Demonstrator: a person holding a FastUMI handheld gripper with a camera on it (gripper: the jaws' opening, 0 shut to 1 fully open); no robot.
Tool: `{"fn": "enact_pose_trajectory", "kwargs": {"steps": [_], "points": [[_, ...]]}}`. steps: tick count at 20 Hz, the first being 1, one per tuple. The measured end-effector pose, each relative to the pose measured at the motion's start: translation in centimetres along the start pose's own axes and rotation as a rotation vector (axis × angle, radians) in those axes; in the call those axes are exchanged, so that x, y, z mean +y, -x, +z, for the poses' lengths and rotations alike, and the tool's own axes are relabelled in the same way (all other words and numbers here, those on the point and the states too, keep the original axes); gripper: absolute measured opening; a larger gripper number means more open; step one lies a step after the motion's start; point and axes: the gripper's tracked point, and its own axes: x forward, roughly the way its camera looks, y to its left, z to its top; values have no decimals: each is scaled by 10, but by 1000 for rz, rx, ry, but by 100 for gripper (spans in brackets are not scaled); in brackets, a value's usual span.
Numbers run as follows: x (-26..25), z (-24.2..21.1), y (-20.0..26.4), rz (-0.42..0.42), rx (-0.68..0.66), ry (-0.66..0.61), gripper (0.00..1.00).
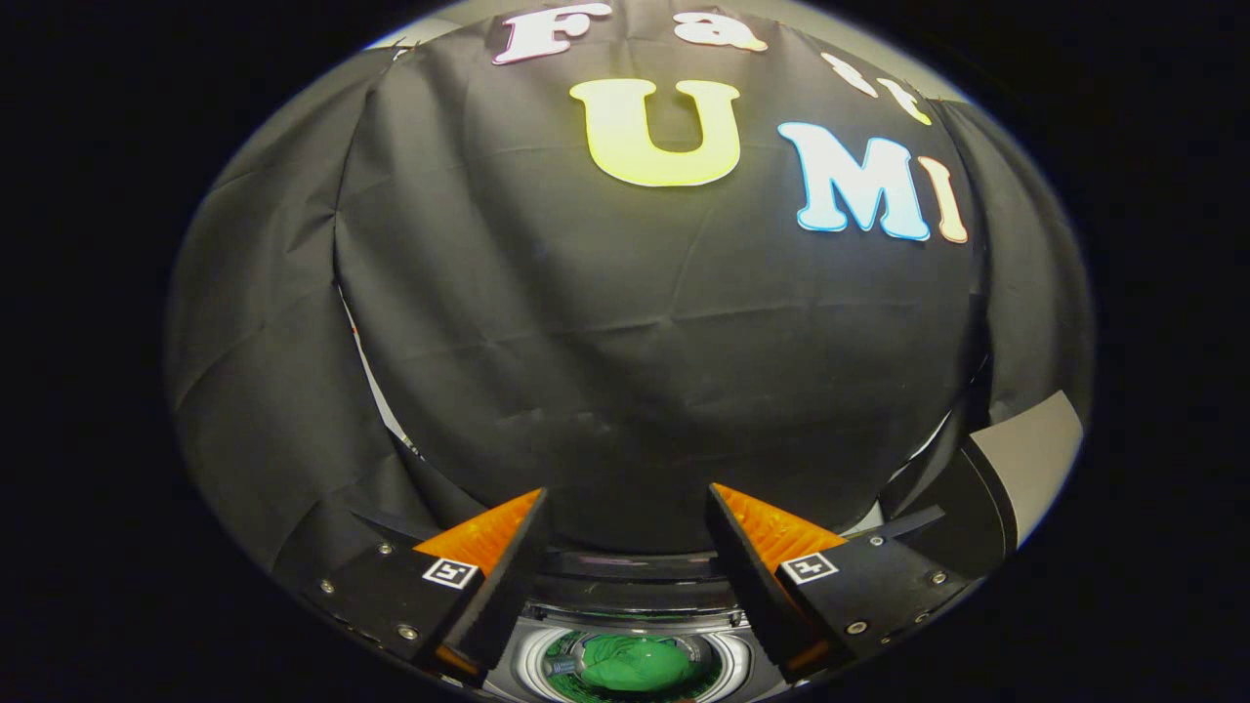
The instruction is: Put the clothes into the washing machine and then close the washing machine lid.
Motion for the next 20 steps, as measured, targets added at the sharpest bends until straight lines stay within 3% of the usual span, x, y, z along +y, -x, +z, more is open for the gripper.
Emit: {"fn": "enact_pose_trajectory", "kwargs": {"steps": [20], "points": [[8, -34, 60, -22, -196, 22, 97]]}}
